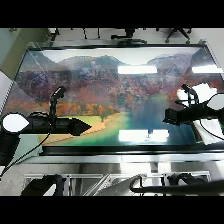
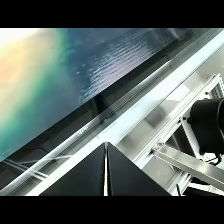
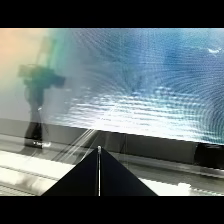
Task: Fold the shirts.
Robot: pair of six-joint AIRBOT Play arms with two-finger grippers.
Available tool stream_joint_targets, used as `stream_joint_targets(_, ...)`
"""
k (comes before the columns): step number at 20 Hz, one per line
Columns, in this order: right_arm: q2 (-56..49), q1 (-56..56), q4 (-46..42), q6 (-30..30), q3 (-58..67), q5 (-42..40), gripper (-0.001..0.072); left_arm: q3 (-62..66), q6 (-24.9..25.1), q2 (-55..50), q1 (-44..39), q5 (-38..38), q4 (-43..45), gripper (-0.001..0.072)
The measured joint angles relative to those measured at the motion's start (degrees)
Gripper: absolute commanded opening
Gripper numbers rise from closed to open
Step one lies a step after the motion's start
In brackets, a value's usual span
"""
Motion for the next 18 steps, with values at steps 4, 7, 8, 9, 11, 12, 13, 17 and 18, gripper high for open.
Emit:
stream_joint_targets(4, 0.0, 0.0, 0.0, 0.0, 0.0, 0.0, 0.0025, 0.0, -0.02, 0.0, 0.0, 0.0, 0.0, 0.001)
stream_joint_targets(7, 0.0, 0.0, 0.0, 0.0, 0.0, 0.0, 0.0025, 0.0, -0.02, 0.0, 0.0, -0.02, 0.0, 0.001)
stream_joint_targets(8, 0.0, 0.0, 0.0, 0.0, 0.0, 0.0, 0.0025, 0.0, -0.02, 0.0, 0.0, -0.02, 0.0, 0.001)
stream_joint_targets(9, 0.0, 0.0, -0.02, 0.0, 0.0, 0.0, 0.0025, 0.0, -0.02, 0.0, 0.0, -0.02, 0.0, 0.001)
stream_joint_targets(11, 0.0, 0.0, -0.02, 0.0, 0.0, 0.0, 0.0025, 0.0, -0.02, 0.0, 0.0, -0.02, 0.0, 0.001)
stream_joint_targets(12, 0.0, 0.0, -0.02, 0.0, 0.0, 0.0, 0.0026, 0.0, -0.02, 0.0, 0.0, -0.02, 0.0, 0.001)
stream_joint_targets(13, 0.0, 0.0, 0.0, 0.0, 0.0, 0.0, 0.0025, 0.0, -0.02, 0.0, 0.0, -0.02, 0.0, 0.001)
stream_joint_targets(17, 0.0, 0.0, -0.02, 0.0, 0.0, 0.0, 0.0025, 0.0, 0.0, 0.0, 0.0, 0.28, 0.0, 0.001)
stream_joint_targets(18, 0.0, 0.0, -0.02, 0.0, 0.0, -0.02, 0.0025, 0.0, 0.0, 0.0, 0.0, 0.74, 0.0, 0.001)
